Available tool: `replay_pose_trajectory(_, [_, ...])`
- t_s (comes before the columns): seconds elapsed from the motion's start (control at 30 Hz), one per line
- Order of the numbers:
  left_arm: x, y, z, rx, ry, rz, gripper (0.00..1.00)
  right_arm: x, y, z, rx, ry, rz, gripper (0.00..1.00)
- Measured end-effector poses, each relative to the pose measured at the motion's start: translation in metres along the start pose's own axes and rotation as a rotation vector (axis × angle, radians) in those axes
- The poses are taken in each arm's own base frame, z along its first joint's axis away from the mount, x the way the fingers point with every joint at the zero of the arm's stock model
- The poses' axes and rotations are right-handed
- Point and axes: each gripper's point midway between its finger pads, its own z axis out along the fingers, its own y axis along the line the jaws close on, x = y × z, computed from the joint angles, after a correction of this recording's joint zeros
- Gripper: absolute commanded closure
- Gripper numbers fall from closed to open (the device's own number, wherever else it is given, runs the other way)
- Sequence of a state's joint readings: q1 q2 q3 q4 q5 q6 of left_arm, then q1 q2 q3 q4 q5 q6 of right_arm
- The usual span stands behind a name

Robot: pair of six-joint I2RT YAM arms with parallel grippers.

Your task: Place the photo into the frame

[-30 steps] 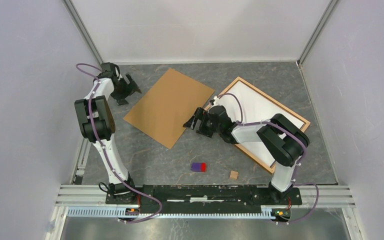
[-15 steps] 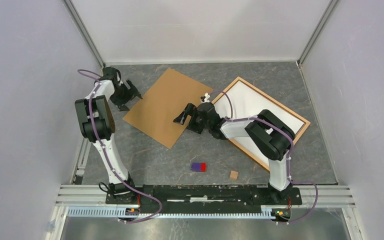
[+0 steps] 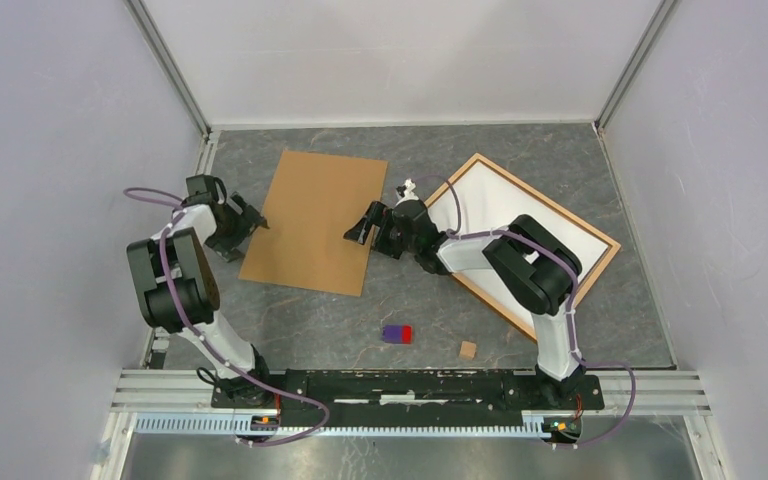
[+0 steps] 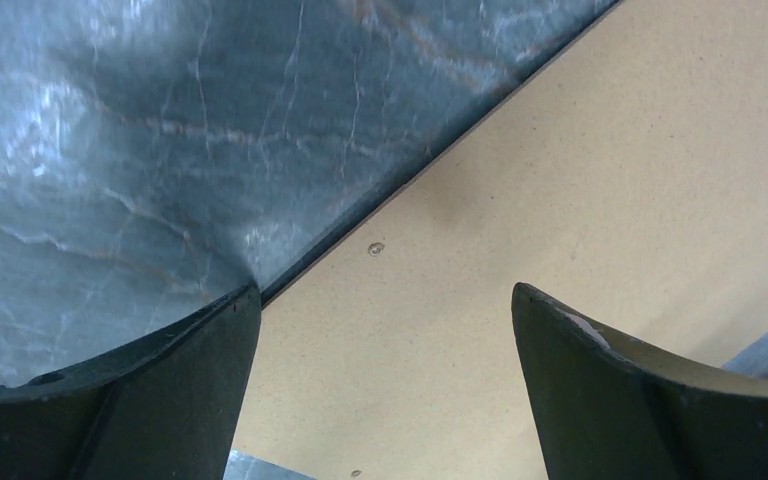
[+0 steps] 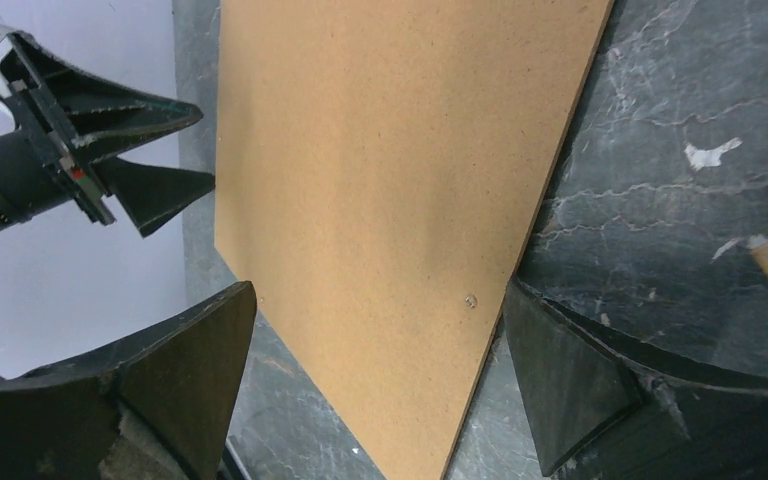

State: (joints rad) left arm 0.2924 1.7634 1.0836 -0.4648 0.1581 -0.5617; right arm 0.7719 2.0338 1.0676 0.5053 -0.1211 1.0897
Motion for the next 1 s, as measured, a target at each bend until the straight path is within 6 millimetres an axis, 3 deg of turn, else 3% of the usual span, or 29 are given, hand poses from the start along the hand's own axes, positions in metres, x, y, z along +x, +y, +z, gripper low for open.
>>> replay_pose_trajectory(0.33, [0.015, 0.003, -0.008, 0.053, -0.055, -0.033, 0.0, -0.006, 0.009, -0.012, -0.007, 0.007, -0.092, 0.02])
replay_pose_trajectory(0.73, [0.021, -0.01, -0.008, 0.13, -0.078, -0.068, 0.0, -0.023, 0.052, -0.053, -0.109, -0.042, -0.134, 0.02])
replay_pose_trajectory(0.87, [0.03, -0.026, -0.006, 0.166, -0.077, -0.054, 0.0, -0.023, 0.041, -0.068, -0.093, -0.051, -0.142, 0.02])
replay_pose_trajectory(1.0, [0.049, -0.05, -0.005, 0.207, -0.051, -0.019, 0.0, -0.019, 0.006, -0.085, -0.019, -0.049, -0.128, 0.02])
